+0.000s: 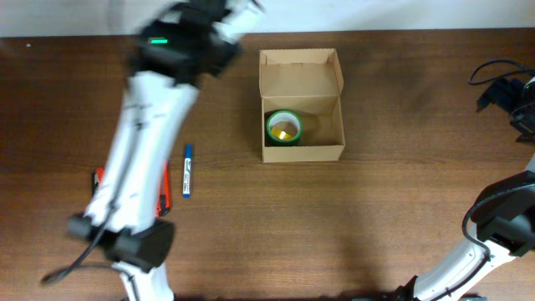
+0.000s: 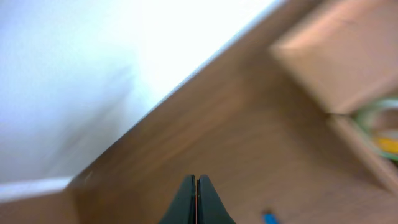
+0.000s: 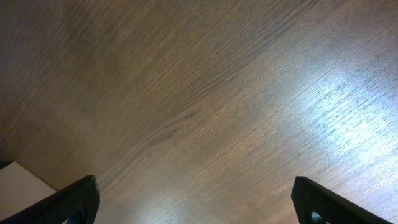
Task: Pack container
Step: 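Move the left gripper back to the tools at left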
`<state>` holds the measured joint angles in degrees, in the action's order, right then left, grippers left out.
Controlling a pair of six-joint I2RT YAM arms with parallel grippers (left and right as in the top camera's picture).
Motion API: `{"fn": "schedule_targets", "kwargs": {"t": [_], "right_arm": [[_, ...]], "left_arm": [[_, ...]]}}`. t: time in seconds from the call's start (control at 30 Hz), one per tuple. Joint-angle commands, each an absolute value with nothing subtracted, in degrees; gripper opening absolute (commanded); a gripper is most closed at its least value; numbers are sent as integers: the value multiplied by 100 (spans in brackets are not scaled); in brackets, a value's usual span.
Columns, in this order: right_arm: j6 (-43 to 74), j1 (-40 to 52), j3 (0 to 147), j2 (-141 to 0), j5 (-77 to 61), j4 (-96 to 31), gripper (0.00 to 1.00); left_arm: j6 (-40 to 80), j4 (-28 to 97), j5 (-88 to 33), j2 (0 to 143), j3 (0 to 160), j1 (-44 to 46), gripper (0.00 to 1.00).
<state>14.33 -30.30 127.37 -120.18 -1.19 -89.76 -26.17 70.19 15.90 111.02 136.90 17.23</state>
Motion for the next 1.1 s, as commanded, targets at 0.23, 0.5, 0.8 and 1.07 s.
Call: {"fn": "schedule_targets", "kwargs": {"t": [0.23, 0.5, 0.8, 1.07], "right_arm": [[1398, -3039, 12700, -11961, -156, -8973, 99], [1396, -3041, 12700, -11961, -156, -8897, 99], [1398, -3039, 12700, -11963, -156, -8875, 99], [1398, -3041, 12700, -11963, -156, -8836, 99]], "left_arm": [[-1747, 6858, 1479, 10020, 11832, -646, 1], [-1424, 7065, 515, 9944, 10346, -1951, 2], [-2119, 6014, 537, 8886, 7723, -2687, 9], [-2268, 5345, 447, 8621, 6726, -3020, 62]]}}
